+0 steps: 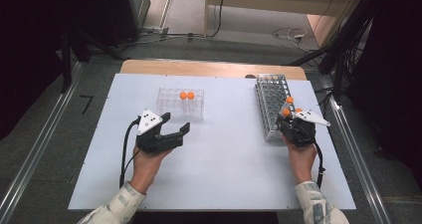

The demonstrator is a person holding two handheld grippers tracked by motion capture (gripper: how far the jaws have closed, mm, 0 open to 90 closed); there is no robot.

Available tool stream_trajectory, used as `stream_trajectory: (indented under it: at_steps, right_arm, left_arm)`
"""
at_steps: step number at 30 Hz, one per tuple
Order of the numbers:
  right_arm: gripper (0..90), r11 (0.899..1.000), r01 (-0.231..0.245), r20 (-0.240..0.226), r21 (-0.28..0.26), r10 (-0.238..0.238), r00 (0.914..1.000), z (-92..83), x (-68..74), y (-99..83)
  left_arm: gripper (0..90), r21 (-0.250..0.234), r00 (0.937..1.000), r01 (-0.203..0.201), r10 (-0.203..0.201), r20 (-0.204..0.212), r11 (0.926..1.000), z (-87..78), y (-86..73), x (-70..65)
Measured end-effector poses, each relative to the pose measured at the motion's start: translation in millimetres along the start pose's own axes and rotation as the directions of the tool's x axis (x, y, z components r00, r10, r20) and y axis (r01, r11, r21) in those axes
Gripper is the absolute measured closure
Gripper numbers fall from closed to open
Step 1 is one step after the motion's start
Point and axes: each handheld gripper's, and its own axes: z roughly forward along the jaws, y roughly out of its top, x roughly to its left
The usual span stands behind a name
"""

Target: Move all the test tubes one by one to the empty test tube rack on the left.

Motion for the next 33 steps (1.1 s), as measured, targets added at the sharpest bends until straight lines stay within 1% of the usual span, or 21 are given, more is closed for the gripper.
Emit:
stream_trajectory:
  at_steps: [4,13,17,20,23,24,26,27,29,33]
  right_arm:
    - [71.6,1.0,0.008,0.001,-0.021,-0.008,1.0,-5.4,1.1,4.1]
    - [71.6,0.996,0.053,0.044,-0.065,-0.051,0.9978,-26.3,10.1,22.6]
    - [71.7,0.994,0.056,0.044,-0.091,-0.053,0.9977,-36.5,11.4,28.8]
    - [71.7,0.99,0.06,0.038,-0.127,-0.055,0.9977,-47.8,13.7,33.7]
    - [71.7,0.987,0.056,0.011,-0.152,-0.055,0.9984,-56.4,17.1,37.5]
    - [71.7,0.986,0.052,-0.008,-0.16,-0.054,0.9985,-59.3,19.9,38.5]
    - [71.7,0.986,0.048,-0.044,-0.159,-0.055,0.9975,-61.3,25.3,39.3]
    - [71.6,0.986,0.051,-0.053,-0.158,-0.06,0.9968,-61.6,27.8,39.4]
    - [71.7,0.986,0.06,-0.08,-0.156,-0.073,0.9941,-62.2,35.2,39.5]
    - [71.7,0.986,0.067,-0.146,-0.151,-0.09,0.9852,-61.3,49.9,38.5]
  left_arm:
    - [23.7,0.001,1.0,0.001,-0.001,0.002,1.0,0.0,-0.2,0.0]
    - [23.7,0.003,1.0,0.004,-0.004,0.002,1.0,-0.5,-0.5,1.0]
    - [23.7,-0.001,0.9999,0.008,-0.008,0.007,1.0,-1.5,-0.2,1.4]
    - [23.7,-0.002,1.0,0.008,-0.007,0.003,1.0,-2.1,0.0,2.3]
    - [23.7,-0.003,0.9999,0.009,-0.009,0.006,1.0,-2.2,0.0,2.2]
    - [23.8,-0.002,0.9999,0.01,-0.01,0.009,0.9999,-2.1,-0.1,1.9]
    - [23.7,-0.003,0.9999,0.012,-0.012,0.011,0.9999,-1.9,-0.3,1.3]
    - [23.8,-0.004,0.9999,0.011,-0.011,0.011,0.9999,-1.9,-0.3,1.1]
    - [23.7,-0.005,0.9999,0.01,-0.01,0.011,0.9999,-2.3,-0.3,0.8]
    - [23.8,-0.006,0.9999,0.01,-0.01,0.011,0.9999,-2.9,-0.2,1.0]
